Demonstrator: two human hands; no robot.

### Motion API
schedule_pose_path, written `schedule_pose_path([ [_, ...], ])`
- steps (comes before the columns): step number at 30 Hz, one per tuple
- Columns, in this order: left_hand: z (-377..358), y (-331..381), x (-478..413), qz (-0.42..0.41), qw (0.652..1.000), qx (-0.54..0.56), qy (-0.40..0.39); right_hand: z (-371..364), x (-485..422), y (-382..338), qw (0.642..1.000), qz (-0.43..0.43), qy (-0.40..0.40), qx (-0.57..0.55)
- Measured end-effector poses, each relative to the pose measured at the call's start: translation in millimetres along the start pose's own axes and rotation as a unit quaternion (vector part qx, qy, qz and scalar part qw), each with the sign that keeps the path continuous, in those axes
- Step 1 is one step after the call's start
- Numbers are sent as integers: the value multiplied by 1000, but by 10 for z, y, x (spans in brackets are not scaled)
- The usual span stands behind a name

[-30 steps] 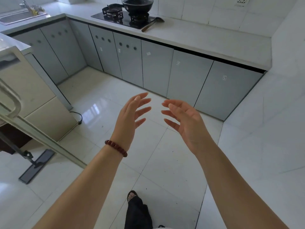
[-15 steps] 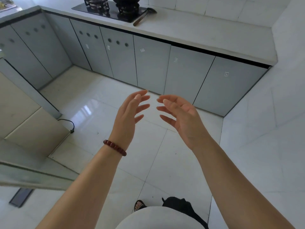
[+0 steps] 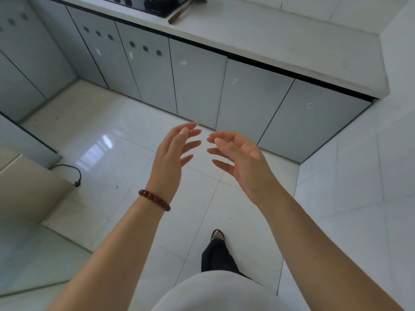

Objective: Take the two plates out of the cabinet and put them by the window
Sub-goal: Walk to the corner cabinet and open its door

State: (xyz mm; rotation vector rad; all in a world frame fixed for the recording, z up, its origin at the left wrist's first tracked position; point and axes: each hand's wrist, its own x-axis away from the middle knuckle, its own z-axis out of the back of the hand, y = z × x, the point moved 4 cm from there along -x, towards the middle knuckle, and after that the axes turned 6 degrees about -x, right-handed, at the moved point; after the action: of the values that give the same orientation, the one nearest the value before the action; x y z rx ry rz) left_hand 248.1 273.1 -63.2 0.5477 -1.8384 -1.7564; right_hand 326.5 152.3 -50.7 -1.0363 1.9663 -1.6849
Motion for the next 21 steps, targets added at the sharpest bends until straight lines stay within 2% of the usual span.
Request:
schedule_pose_path([
  [11,-324,188,-1261,1,999,13,45,447,-1300,-395,999,2,-38,-1],
  [21,214,195,-2319,13,997,8,76,48,-2581,-439,997,-16,-71,-10],
])
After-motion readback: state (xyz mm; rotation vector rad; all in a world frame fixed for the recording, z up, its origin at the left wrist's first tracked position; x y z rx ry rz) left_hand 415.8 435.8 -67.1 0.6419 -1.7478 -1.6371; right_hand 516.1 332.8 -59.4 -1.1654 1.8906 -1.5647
